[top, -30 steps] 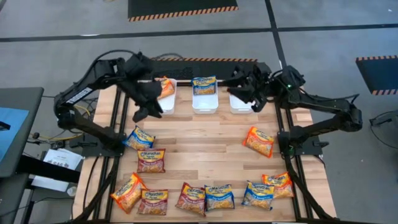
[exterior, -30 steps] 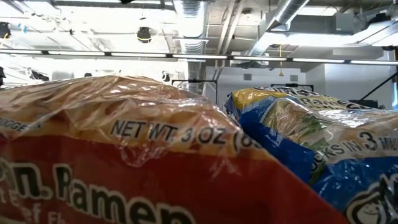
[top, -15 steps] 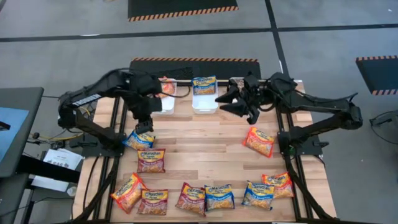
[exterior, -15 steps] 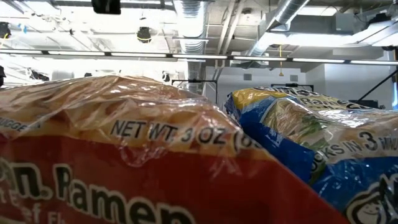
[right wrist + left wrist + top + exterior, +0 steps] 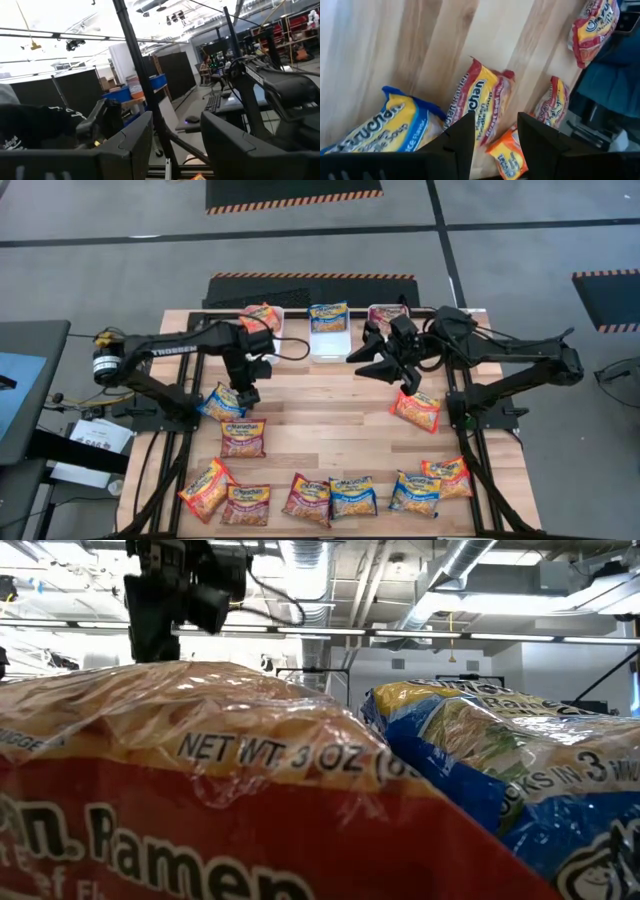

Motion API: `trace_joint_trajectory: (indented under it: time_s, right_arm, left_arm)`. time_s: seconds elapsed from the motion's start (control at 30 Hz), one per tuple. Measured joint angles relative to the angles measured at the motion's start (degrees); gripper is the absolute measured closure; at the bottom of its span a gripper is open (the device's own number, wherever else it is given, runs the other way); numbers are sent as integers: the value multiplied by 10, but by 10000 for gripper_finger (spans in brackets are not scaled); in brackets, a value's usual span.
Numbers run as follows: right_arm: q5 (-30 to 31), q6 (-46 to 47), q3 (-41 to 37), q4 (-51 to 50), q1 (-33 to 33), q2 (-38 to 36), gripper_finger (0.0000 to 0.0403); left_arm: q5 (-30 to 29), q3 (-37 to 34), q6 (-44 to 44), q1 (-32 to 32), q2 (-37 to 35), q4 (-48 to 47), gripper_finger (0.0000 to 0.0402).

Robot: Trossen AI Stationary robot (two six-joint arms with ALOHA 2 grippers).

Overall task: Sort Maruchan noodles
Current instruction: Put the red noodle pack into the right white bin

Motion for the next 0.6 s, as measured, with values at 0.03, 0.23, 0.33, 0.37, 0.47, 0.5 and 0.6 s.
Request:
trace_joint_trajectory:
  time_s: [0.03,0.23,0.33,0.37,0.47,0.5,0.6]
  right_arm:
    - [0,0,0,-4,0,0,211]
    - [0,0,0,-15,0,0,211]
    - [0,0,0,-17,0,0,211]
    - [0,0,0,-17,0,0,211]
    - [0,0,0,-17,0,0,211]
    - [0,1,0,-17,0,0,211]
    - [0,1,0,-19,-1,0,211]
  left_arm:
    - [8,-12,4,3,0,12,269]
    - [11,-63,21,5,0,74,269]
    - [7,-84,25,5,0,102,269]
    - [1,-90,25,5,1,112,269]
    - [-4,-110,24,5,9,141,269]
    - [-4,-117,24,5,13,146,269]
    - [-5,-128,30,5,34,154,269]
